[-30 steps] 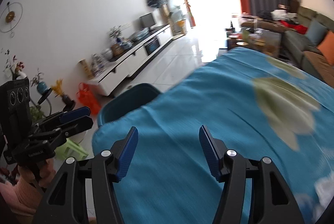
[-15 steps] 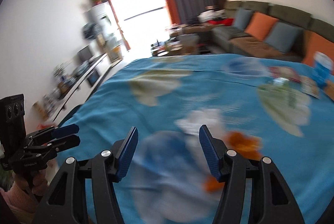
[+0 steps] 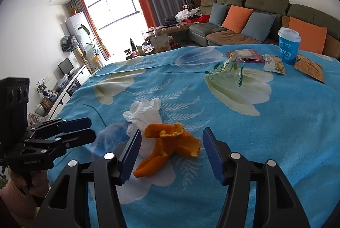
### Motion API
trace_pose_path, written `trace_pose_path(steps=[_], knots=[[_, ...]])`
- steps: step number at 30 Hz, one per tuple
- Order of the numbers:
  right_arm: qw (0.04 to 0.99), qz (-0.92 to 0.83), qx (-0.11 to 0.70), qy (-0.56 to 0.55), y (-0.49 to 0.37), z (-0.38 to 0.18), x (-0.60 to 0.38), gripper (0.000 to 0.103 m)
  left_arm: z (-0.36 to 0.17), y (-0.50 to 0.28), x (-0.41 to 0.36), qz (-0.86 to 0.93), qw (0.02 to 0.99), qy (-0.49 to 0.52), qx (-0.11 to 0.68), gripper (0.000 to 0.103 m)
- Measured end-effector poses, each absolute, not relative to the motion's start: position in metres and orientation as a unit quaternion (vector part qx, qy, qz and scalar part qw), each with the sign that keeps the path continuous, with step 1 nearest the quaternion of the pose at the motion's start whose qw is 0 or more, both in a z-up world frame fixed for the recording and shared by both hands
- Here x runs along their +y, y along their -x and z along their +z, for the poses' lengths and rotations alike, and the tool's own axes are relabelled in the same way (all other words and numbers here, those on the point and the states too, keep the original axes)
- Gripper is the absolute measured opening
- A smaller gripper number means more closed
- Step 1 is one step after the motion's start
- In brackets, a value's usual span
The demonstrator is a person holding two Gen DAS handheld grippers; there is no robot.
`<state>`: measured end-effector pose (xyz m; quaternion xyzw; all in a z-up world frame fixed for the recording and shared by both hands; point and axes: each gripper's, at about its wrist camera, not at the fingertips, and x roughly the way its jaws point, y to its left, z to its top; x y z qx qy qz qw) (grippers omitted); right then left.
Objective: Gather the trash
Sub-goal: 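Grasp the white tissue with the left gripper while the right gripper grasps the orange peel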
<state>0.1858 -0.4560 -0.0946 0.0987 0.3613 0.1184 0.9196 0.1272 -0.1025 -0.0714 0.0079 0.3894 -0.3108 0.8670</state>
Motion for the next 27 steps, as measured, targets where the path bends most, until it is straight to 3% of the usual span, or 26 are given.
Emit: trace_pose_path(steps=[4, 12, 14, 20, 22, 24, 27], knots=[[0.917, 0.12, 0.366, -0.105, -0.187, -0.099, -0.46, 0.057, -0.071, -0.137, -0.121, -0.312, 0.864, -0.023, 0.395, 0.054], [0.91, 0.135, 0.376, -0.108, -0.187, -0.104, -0.463, 0.027, -0.08, -0.156, -0.149, -0.315, 0.854, -0.04, 0.412, 0.051], [0.911, 0.133, 0.375, -0.111, -0.186, -0.103, -0.467, 0.028, -0.083, -0.161, -0.153, -0.315, 0.852, -0.04, 0.417, 0.049], [0.912, 0.141, 0.367, -0.114, -0.187, -0.098, -0.469, 0.029, -0.097, -0.168, -0.162, -0.315, 0.843, -0.047, 0.433, 0.039], [0.913, 0.144, 0.366, -0.113, -0.188, -0.098, -0.468, 0.029, -0.097, -0.169, -0.162, -0.319, 0.841, -0.042, 0.434, 0.03], [0.913, 0.149, 0.364, -0.113, -0.19, -0.097, -0.467, 0.024, -0.098, -0.169, -0.163, -0.323, 0.839, -0.041, 0.436, 0.019], [0.909, 0.163, 0.365, -0.119, -0.191, -0.097, -0.466, 0.017, -0.097, -0.167, -0.162, -0.325, 0.84, -0.039, 0.432, 0.014]])
